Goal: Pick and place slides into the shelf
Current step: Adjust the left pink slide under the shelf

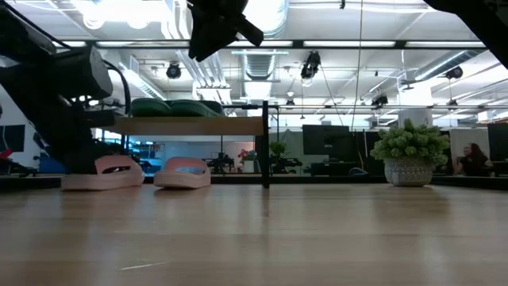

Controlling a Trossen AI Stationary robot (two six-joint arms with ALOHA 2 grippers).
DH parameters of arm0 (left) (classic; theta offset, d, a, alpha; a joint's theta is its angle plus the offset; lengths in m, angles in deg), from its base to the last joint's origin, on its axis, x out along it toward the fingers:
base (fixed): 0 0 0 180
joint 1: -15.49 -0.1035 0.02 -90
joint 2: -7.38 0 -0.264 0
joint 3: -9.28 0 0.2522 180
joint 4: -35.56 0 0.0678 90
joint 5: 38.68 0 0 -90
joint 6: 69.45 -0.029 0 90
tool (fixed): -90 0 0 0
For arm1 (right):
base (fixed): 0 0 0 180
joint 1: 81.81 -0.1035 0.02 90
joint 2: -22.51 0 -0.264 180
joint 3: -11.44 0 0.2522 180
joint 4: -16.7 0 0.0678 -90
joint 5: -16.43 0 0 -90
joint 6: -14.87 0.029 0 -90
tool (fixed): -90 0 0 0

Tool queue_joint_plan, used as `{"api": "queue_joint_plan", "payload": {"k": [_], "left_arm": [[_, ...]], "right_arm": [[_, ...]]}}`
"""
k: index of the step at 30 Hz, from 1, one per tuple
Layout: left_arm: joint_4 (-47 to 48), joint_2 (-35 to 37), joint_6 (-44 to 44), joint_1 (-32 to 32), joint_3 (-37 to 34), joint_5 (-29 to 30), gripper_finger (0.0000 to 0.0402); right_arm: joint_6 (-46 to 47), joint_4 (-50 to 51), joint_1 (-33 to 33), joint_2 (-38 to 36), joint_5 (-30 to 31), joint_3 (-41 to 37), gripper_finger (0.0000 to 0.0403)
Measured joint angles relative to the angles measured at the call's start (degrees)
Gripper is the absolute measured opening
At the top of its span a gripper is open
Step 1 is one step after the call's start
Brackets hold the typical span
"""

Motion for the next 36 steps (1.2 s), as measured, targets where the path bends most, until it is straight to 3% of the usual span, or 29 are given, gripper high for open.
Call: {"api": "queue_joint_plan", "payload": {"k": [7, 13, 17, 23, 26, 29, 36], "left_arm": [[2.01, 2.58, -1.24, 0.12, 4.9, -4.86, 0.0017], [2.57, 7.53, -5.29, 0.54, 9.09, -4.51, 0.0024], [6.45, 9.29, -2.51, 0.57, 10.77, -4.52, 0.0055], [12.64, 10.28, 6.79, 0.55, 12.54, -6.08, 0.0133], [16.78, 9.28, 8.8, 0.57, 13.33, -7.52, 0.0167], [21.21, 6.23, 11.51, 0.53, 13.7, -4.92, 0.0176], [20.69, -4.19, 7.39, 0.42, 16.24, -3.42, 0.0142]], "right_arm": [[0.0, 0.5, 0.0, 0.0, -0.02, 0.0, 0.0059], [-0.49, 0.93, 0.0, 0.0, -0.02, 0.0, 0.0059], [-1.81, 1.25, 0.0, 0.0, -0.04, 0.0, 0.0059], [-2.42, 1.62, 0.25, 0.0, -0.05, 0.0, 0.0059], [-2.91, 1.64, 0.5, 0.0, -0.06, 0.0, 0.0059], [-3.05, 1.7, 0.78, 0.0, -0.04, 0.0, 0.0059], [-3.35, 1.7, 1.87, 0.0, -0.4, 0.0, 0.0059]]}}
